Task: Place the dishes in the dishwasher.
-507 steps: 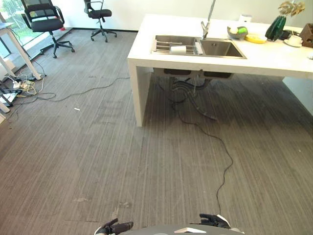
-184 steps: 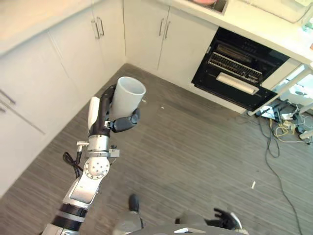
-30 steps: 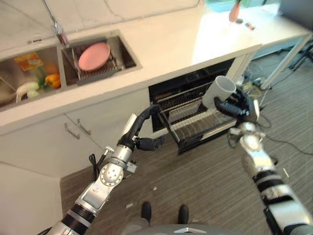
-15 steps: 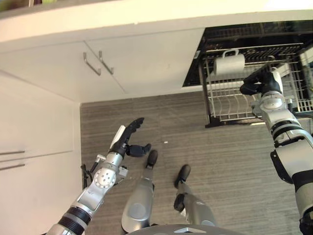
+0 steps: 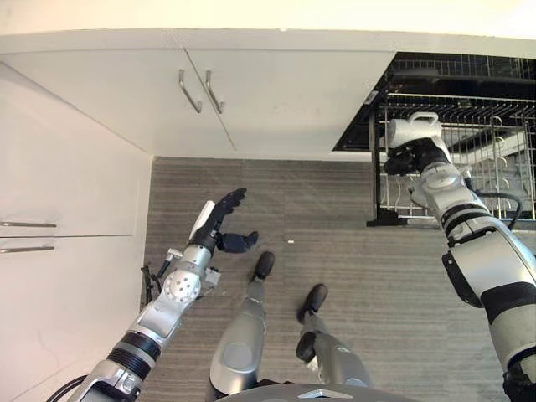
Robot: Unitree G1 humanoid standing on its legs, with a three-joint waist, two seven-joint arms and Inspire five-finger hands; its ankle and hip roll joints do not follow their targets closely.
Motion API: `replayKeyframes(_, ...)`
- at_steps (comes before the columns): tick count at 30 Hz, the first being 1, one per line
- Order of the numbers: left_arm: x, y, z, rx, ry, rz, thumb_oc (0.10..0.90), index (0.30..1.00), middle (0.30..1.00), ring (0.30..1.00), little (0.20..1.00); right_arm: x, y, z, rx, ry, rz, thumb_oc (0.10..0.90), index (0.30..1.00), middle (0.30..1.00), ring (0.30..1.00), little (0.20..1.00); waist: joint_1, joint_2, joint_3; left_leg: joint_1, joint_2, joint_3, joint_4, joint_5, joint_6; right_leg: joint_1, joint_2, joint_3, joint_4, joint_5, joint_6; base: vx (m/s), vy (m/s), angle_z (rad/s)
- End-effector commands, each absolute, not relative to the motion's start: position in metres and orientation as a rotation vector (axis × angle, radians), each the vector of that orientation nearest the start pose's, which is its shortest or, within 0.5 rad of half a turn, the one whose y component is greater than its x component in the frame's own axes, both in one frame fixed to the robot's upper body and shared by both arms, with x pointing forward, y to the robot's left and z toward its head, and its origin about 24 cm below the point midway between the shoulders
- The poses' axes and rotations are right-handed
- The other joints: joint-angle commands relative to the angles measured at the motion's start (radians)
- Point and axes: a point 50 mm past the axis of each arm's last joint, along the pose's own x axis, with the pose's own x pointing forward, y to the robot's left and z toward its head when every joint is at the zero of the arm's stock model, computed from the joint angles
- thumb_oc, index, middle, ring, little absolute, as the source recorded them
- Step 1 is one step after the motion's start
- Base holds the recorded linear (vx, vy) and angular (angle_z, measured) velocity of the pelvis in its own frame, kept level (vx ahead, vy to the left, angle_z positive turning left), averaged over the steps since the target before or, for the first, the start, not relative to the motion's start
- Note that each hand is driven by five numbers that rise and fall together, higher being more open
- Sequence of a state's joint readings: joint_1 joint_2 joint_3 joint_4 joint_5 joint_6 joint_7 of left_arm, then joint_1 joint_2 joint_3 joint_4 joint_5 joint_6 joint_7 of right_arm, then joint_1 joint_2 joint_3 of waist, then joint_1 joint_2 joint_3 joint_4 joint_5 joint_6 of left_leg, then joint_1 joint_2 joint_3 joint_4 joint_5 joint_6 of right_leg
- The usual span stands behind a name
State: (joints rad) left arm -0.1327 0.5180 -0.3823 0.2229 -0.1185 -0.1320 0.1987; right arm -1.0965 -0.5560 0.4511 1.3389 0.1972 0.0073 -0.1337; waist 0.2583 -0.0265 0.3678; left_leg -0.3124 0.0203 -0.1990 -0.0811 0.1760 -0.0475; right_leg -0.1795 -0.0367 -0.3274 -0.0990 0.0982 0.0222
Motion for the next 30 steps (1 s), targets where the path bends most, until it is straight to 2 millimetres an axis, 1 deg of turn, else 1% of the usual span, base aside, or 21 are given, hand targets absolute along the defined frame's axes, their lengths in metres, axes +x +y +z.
replayKeyframes(1, 0.260, 0.179, 0.034, 0.406, -0.046, -0.152, 0.800, 0.900, 0.900, 0.900, 0.900, 0.397, -0.292, 0.179, -0.688, 0.073, -0.414, 0.800, 0.900, 0.900, 0.900, 0.900, -0.014, -0.047, -0.079, 0.064, -0.009, 0.072, -0.006, -0.071, -0.044, 0.040, -0.042, 0.032, 0.012, -0.065, 0.097, 0.00, 0.000, 0.00)
replayKeyframes(4, 0.250, 0.193, 0.011, 0.428, 0.063, -0.105, 0.800, 0.900, 0.900, 0.900, 0.900, 0.394, -0.286, 0.174, -0.700, 0.012, -0.376, 0.800, 0.900, 0.900, 0.900, 0.900, -0.043, -0.065, -0.104, 0.105, -0.006, 0.086, -0.006, -0.083, -0.036, 0.070, -0.037, 0.051, 0.012, -0.067, 0.095, 0.06, 0.029, -0.03)
replayKeyframes(5, 0.240, 0.203, -0.011, 0.435, 0.169, -0.057, 0.800, 0.900, 0.900, 0.900, 0.900, 0.387, -0.274, 0.159, -0.634, -0.039, -0.324, 0.800, 0.900, 0.900, 0.900, 0.900, -0.075, -0.076, -0.128, 0.134, -0.001, 0.100, -0.006, -0.093, -0.029, 0.088, -0.035, 0.065, 0.013, -0.065, 0.097, 0.08, 0.029, -0.13)
replayKeyframes(7, 0.231, 0.210, -0.026, 0.456, 0.240, -0.033, 0.800, 0.900, 0.900, 0.900, 0.900, 0.379, -0.266, 0.150, -0.605, -0.084, -0.289, 0.800, 0.900, 0.900, 0.900, 0.900, -0.086, -0.080, -0.141, 0.156, 0.002, 0.113, -0.006, -0.101, -0.025, 0.102, -0.036, 0.074, 0.015, -0.067, 0.098, 0.08, 0.053, -0.25)
replayKeyframes(8, 0.215, 0.217, -0.056, 0.491, 0.383, -0.001, 0.800, 0.900, 0.900, 0.900, 0.900, 0.352, -0.248, 0.132, -0.489, -0.183, -0.221, 0.800, 0.900, 0.900, 0.900, 0.900, -0.112, -0.077, -0.165, 0.194, 0.005, 0.134, -0.006, -0.112, -0.022, 0.132, -0.037, 0.087, 0.017, -0.071, 0.098, 0.09, 0.084, -0.31)
replayKeyframes(9, 0.207, 0.220, -0.069, 0.498, 0.455, 0.024, 0.800, 0.900, 0.900, 0.900, 0.900, 0.338, -0.245, 0.127, -0.449, -0.225, -0.218, 0.800, 0.900, 0.900, 0.900, 0.900, -0.129, -0.071, -0.179, 0.206, 0.003, 0.141, -0.006, -0.118, -0.020, 0.141, -0.038, 0.089, 0.018, -0.075, 0.100, 0.07, 0.066, -0.33)
replayKeyframes(11, 0.196, 0.223, -0.085, 0.504, 0.544, 0.052, 0.800, 0.900, 0.900, 0.900, 0.900, 0.322, -0.248, 0.119, -0.438, -0.241, -0.236, 0.800, 0.900, 0.900, 0.900, 0.900, -0.133, -0.067, -0.193, 0.220, 0.002, 0.141, -0.006, -0.122, -0.019, 0.155, -0.039, 0.086, 0.018, -0.081, 0.100, 0.06, 0.020, -0.29)
replayKeyframes(12, 0.170, 0.226, -0.115, 0.425, 0.731, 0.139, 0.800, 0.900, 0.900, 0.900, 0.900, 0.293, -0.255, 0.115, -0.416, -0.292, -0.250, 0.800, 0.900, 0.900, 0.900, 0.900, -0.154, -0.058, -0.213, 0.241, 0.001, 0.140, -0.006, -0.124, -0.022, 0.180, -0.042, 0.080, 0.018, -0.091, 0.098, 0.07, 0.011, -0.15)
replayKeyframes(14, 0.157, 0.226, -0.125, 0.387, 0.807, 0.169, 0.800, 0.900, 0.900, 0.900, 0.900, 0.282, -0.258, 0.116, -0.400, -0.309, -0.269, 0.800, 0.900, 0.900, 0.900, 0.900, -0.157, -0.053, -0.225, 0.246, -0.001, 0.133, -0.006, -0.125, -0.022, 0.187, -0.041, 0.071, 0.018, -0.097, 0.096, 0.06, -0.008, 0.09)
replayKeyframes(15, 0.120, 0.227, -0.150, 0.265, 1.025, 0.256, 0.800, 0.900, 0.900, 0.900, 0.900, 0.263, -0.251, 0.114, -0.251, -0.363, -0.257, 0.800, 0.900, 0.900, 0.900, 0.900, -0.174, -0.042, -0.236, 0.258, -0.002, 0.127, -0.006, -0.124, -0.026, 0.203, -0.040, 0.061, 0.020, -0.107, 0.093, 0.06, -0.013, 0.09)
replayKeyframes(18, 0.096, 0.231, -0.159, 0.227, 1.148, 0.303, 0.800, 0.900, 0.900, 0.900, 0.900, 0.253, -0.243, 0.123, -0.194, -0.432, -0.214, 0.800, 0.900, 0.900, 0.900, 0.900, -0.184, -0.034, -0.247, 0.265, -0.003, 0.125, -0.006, -0.124, -0.031, 0.213, -0.039, 0.056, 0.022, -0.115, 0.086, 0.04, -0.019, 0.16)
replayKeyframes(19, 0.079, 0.235, -0.163, 0.215, 1.201, 0.338, 0.800, 0.900, 0.900, 0.900, 0.900, 0.247, -0.240, 0.128, -0.086, -0.481, -0.200, 0.800, 0.900, 0.900, 0.900, 0.900, -0.184, -0.025, -0.249, 0.270, -0.002, 0.123, -0.006, -0.123, -0.037, 0.222, -0.036, 0.051, 0.024, -0.123, 0.080, 0.05, -0.032, 0.09)
replayKeyframes(21, 0.072, 0.237, -0.163, 0.216, 1.216, 0.355, 0.800, 0.900, 0.900, 0.900, 0.900, 0.247, -0.236, 0.131, -0.047, -0.510, -0.182, 0.800, 0.900, 0.900, 0.900, 0.900, -0.182, -0.021, -0.244, 0.276, 0.000, 0.123, -0.002, -0.119, -0.040, 0.224, -0.035, 0.049, 0.029, -0.128, 0.076, 0.02, -0.020, 0.09)
replayKeyframes(22, 0.066, 0.242, -0.163, 0.227, 1.232, 0.376, 0.800, 0.900, 0.900, 0.900, 0.900, 0.248, -0.232, 0.139, -0.004, -0.547, -0.158, 0.800, 0.900, 0.900, 0.900, 0.900, -0.177, -0.022, -0.230, 0.262, -0.005, 0.127, 0.058, -0.129, -0.045, 0.224, -0.040, 0.049, 0.040, -0.135, 0.071, -0.05, -0.057, 0.24)
replayKeyframes(23, 0.059, 0.248, -0.163, 0.196, 1.249, 0.435, 0.800, 0.900, 0.900, 0.900, 0.900, 0.248, -0.223, 0.157, 0.040, -0.639, -0.103, 0.800, 0.900, 0.900, 0.900, 0.900, -0.160, -0.031, -0.188, 0.173, -0.027, 0.153, 0.240, -0.120, -0.080, 0.236, -0.056, 0.048, 0.050, -0.143, 0.060, -0.05, -0.053, 0.30)
replayKeyframes(24, 0.060, 0.248, -0.163, 0.195, 1.248, 0.436, 0.800, 0.900, 0.900, 0.900, 0.900, 0.248, -0.223, 0.157, 0.041, -0.640, -0.102, 0.800, 0.900, 0.900, 0.900, 0.900, -0.161, -0.031, -0.187, 0.165, -0.028, 0.152, 0.254, -0.126, -0.080, 0.235, -0.056, 0.047, 0.050, -0.143, 0.060, 0.01, -0.052, 0.69)
replayKeyframes(25, 0.066, 0.249, -0.162, 0.197, 1.237, 0.444, 0.800, 0.900, 0.900, 0.900, 0.900, 0.246, -0.223, 0.167, 0.043, -0.685, -0.104, 0.800, 0.900, 0.900, 0.900, 0.900, -0.157, -0.026, -0.163, 0.074, 0.026, 0.245, 0.259, -0.056, -0.100, 0.283, -0.051, 0.030, 0.029, -0.162, 0.064, 0.14, -0.012, 0.89)
replayKeyframes(26, 0.067, 0.250, -0.162, 0.201, 1.241, 0.454, 0.800, 0.900, 0.900, 0.900, 0.900, 0.246, -0.223, 0.173, 0.049, -0.713, -0.108, 0.800, 0.900, 0.900, 0.900, 0.900, -0.155, -0.023, -0.160, 0.020, 0.057, 0.321, 0.219, -0.036, -0.088, 0.311, -0.043, 0.018, 0.013, -0.171, 0.066, 0.15, -0.015, 1.05)
replayKeyframes(27, 0.068, 0.250, -0.162, 0.201, 1.240, 0.455, 0.800, 0.900, 0.900, 0.900, 0.900, 0.246, -0.223, 0.173, 0.049, -0.713, -0.107, 0.800, 0.900, 0.900, 0.900, 0.900, -0.151, -0.027, -0.161, 0.023, 0.056, 0.327, 0.216, -0.036, -0.088, 0.309, -0.046, 0.022, 0.014, -0.174, 0.066, 0.25, -0.013, 0.92)
replayKeyframes(28, 0.067, 0.252, -0.161, 0.231, 1.243, 0.445, 0.800, 0.900, 0.900, 0.900, 0.900, 0.249, -0.218, 0.178, 0.053, -0.739, -0.103, 0.800, 0.900, 0.900, 0.900, 0.900, -0.137, -0.031, -0.171, -0.003, 0.078, 0.399, 0.184, -0.013, -0.068, 0.329, -0.035, 0.015, 0.012, -0.180, 0.074, 0.16, -0.011, 0.65)
replayKeyframes(30, 0.061, 0.253, -0.162, 0.227, 1.256, 0.456, 0.800, 0.900, 0.900, 0.900, 0.900, 0.250, -0.216, 0.178, 0.053, -0.740, -0.095, 0.800, 0.900, 0.900, 0.900, 0.900, -0.132, -0.040, -0.191, 0.014, 0.066, 0.409, 0.174, -0.034, -0.049, 0.336, -0.039, 0.010, 0.012, -0.184, 0.081, 0.33, 0.063, 0.18)
